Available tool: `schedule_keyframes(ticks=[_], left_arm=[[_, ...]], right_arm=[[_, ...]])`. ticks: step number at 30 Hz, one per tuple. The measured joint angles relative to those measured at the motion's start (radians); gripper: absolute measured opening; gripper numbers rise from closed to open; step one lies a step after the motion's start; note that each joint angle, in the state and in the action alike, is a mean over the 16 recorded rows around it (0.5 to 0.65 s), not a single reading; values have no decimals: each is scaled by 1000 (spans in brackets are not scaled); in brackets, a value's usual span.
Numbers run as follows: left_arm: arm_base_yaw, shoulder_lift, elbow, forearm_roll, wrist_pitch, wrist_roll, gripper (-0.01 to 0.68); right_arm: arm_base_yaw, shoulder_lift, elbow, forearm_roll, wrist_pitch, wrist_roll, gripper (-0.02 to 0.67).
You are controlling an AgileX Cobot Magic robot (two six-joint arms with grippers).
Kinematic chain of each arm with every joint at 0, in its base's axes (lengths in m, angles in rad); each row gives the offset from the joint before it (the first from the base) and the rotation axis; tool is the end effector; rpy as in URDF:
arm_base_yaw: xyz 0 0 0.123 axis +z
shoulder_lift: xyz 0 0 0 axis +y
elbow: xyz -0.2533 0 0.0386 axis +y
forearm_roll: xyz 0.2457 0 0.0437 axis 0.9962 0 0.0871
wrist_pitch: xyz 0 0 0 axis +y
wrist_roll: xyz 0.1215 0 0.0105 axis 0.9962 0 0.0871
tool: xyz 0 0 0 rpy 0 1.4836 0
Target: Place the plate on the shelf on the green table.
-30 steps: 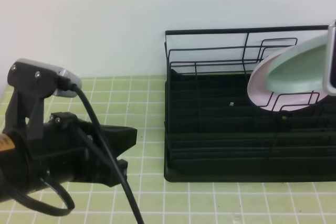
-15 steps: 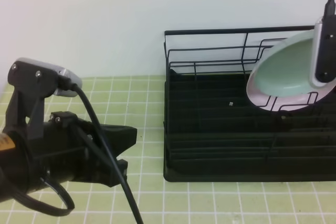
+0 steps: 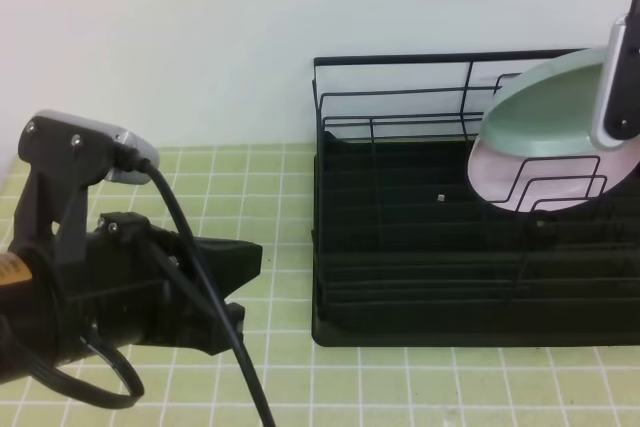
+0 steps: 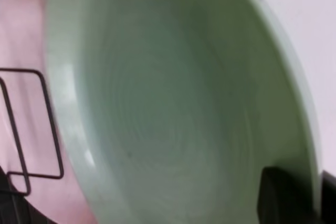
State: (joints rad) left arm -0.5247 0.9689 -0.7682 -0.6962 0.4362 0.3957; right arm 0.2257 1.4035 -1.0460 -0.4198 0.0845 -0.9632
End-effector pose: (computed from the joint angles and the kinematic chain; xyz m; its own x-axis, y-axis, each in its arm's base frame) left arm 0.1939 -0.1505 0.2956 -0.5429 0.0363 -0.8390 0.5752 0.7440 -0.3401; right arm 0.3478 0.0755 0.2925 0.1263 -0.9781 -0.1653 -0.3621 0.1096 -0.9257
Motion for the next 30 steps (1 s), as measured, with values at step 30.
schedule_keyframes(ticks=[30], left_arm=[[0,0,0,-7,7,-1,0]], right_arm=[[-3,-41,0,3,54,125,42]])
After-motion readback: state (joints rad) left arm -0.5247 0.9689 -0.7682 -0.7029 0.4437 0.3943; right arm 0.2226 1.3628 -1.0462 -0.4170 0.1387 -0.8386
